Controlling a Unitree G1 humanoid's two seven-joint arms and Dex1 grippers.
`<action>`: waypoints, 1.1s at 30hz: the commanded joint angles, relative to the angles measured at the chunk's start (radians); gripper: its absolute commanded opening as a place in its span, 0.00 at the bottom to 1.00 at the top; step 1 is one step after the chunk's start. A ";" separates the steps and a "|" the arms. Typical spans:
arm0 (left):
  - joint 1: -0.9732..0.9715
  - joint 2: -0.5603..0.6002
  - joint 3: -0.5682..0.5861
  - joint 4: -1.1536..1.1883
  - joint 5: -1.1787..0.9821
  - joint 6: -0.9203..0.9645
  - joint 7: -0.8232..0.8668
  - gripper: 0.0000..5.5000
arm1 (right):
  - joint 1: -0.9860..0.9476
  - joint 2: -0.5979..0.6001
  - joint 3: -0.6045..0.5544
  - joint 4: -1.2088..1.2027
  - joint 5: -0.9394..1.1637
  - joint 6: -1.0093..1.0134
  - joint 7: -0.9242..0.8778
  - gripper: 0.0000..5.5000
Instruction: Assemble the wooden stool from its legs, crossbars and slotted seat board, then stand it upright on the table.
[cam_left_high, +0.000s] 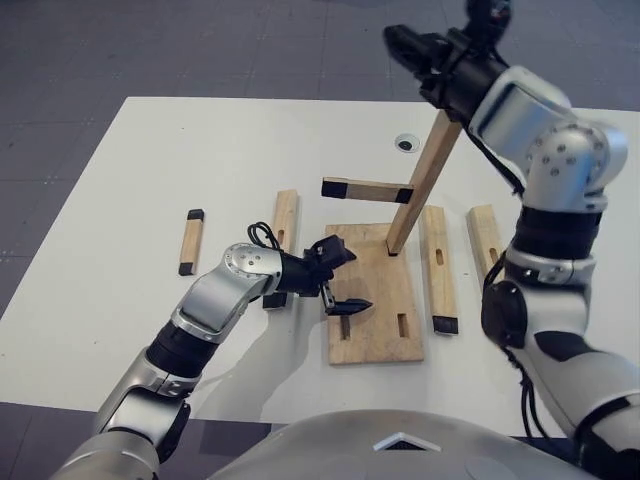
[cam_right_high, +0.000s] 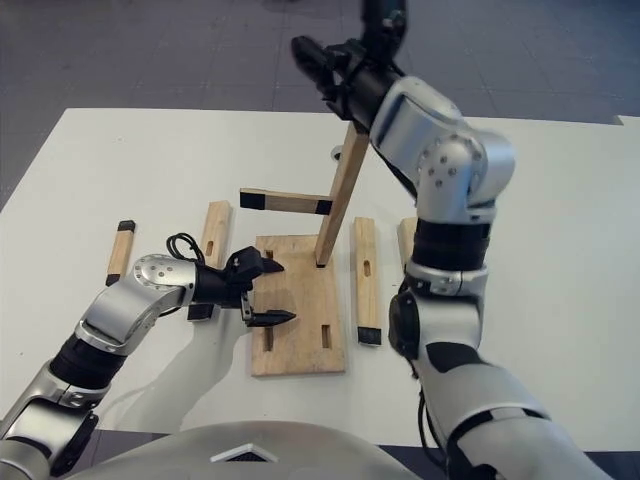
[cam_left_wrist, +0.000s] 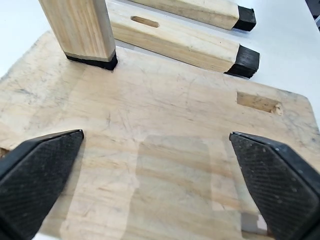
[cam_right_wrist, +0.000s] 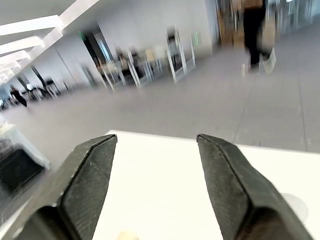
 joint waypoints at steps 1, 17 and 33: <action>0.073 0.025 -0.041 0.060 0.043 0.111 0.056 1.00 | 0.416 0.095 0.066 -0.062 0.024 0.268 -0.083 0.53; 0.163 -0.066 -0.067 0.073 0.070 0.103 0.248 1.00 | -0.297 -0.088 -0.361 -0.082 0.258 0.095 -0.267 0.53; 0.197 -0.336 0.385 -0.410 -0.244 0.383 0.592 1.00 | 0.796 -0.211 -0.223 -0.618 0.186 0.475 -0.217 0.53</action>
